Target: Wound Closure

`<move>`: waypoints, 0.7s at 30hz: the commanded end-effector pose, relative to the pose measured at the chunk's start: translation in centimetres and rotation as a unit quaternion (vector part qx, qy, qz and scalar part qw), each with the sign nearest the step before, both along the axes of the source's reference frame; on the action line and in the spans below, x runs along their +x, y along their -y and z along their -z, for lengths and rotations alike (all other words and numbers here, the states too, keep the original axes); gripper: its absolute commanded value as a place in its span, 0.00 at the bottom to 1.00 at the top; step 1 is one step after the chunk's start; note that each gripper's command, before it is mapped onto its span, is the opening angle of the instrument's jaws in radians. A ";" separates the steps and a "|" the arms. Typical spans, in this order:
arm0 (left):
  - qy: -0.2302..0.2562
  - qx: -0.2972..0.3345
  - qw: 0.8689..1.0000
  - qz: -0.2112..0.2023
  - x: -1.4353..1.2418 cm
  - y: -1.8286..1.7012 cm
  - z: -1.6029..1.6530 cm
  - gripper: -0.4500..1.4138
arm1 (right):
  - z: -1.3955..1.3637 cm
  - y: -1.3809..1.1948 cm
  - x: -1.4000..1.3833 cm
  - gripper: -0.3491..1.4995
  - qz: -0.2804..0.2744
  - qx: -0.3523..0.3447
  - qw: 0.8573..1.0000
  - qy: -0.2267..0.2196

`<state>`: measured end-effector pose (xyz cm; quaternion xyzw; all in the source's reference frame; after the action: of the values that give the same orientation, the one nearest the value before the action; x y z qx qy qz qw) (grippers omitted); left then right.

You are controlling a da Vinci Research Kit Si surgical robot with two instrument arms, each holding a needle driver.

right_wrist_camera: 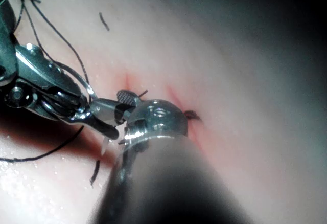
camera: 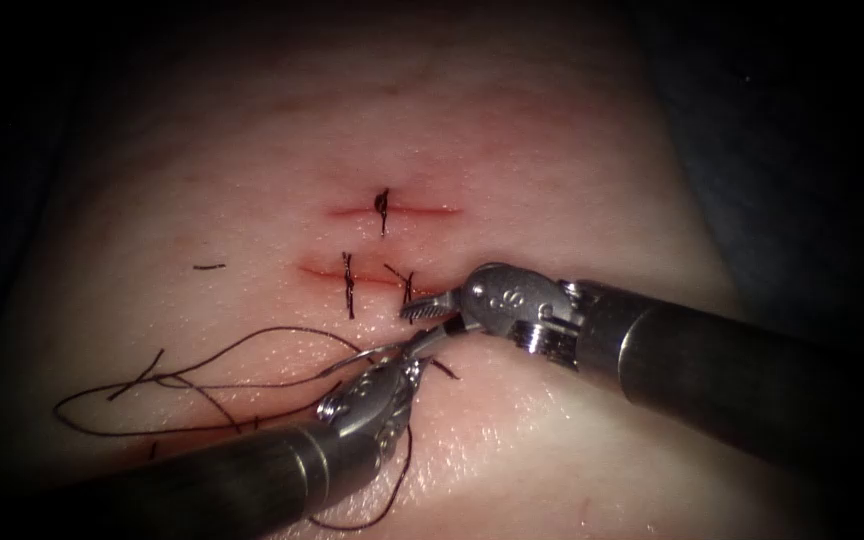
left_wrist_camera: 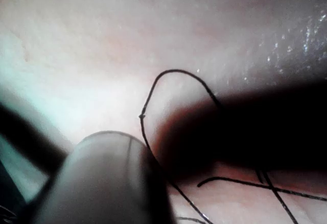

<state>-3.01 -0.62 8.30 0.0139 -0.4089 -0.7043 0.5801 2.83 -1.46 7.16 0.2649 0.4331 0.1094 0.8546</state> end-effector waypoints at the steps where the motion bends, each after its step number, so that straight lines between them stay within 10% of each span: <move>1: -0.002 -0.003 1.000 -0.002 -0.06 -0.01 -0.05 0.00 | -0.03 -0.08 0.09 0.31 0.002 -0.001 1.000 0.000; 21: -0.013 -0.015 1.000 -0.017 -0.13 0.00 0.04 0.00 | -0.22 0.05 0.15 0.18 0.029 -0.005 0.999 0.021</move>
<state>-3.10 -0.64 8.21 0.0032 -0.4109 -0.6876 0.5986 2.89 -1.55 7.34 0.2720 0.4060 0.0885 0.8680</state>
